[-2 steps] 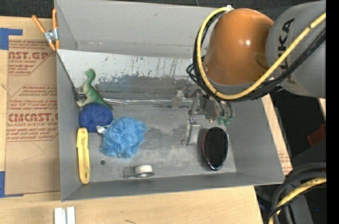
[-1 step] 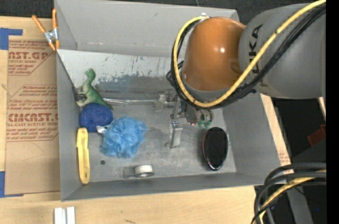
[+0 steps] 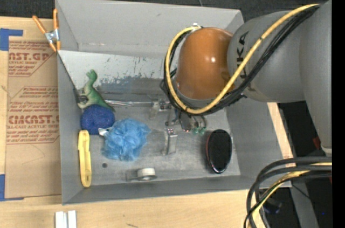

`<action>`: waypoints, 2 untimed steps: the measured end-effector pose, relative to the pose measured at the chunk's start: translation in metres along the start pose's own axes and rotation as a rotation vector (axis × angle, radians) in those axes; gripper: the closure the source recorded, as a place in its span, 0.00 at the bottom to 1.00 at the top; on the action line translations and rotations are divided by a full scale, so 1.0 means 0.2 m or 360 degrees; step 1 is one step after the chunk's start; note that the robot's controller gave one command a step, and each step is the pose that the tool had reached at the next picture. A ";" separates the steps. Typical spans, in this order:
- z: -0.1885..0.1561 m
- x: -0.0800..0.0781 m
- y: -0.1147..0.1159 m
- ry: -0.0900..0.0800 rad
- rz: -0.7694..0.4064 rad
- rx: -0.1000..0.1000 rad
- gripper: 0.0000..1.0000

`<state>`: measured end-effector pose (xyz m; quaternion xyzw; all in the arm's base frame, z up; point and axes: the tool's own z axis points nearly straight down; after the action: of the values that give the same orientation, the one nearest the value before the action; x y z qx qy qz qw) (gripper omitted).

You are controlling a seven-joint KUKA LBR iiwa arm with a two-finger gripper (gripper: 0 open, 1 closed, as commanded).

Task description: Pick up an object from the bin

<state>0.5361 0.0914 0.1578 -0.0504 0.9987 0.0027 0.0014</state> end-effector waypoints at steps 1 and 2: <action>0.16 -0.09 0.08 -0.0006 0.0031 0.0009 0.00; 0.23 -0.24 0.35 -0.0003 -0.0043 0.0003 0.00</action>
Offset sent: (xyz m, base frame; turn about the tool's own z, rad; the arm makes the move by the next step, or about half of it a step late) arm 0.0489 0.0916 -0.0514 -0.0447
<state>0.5764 0.1664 0.1124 -0.0640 0.9979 0.0019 0.0025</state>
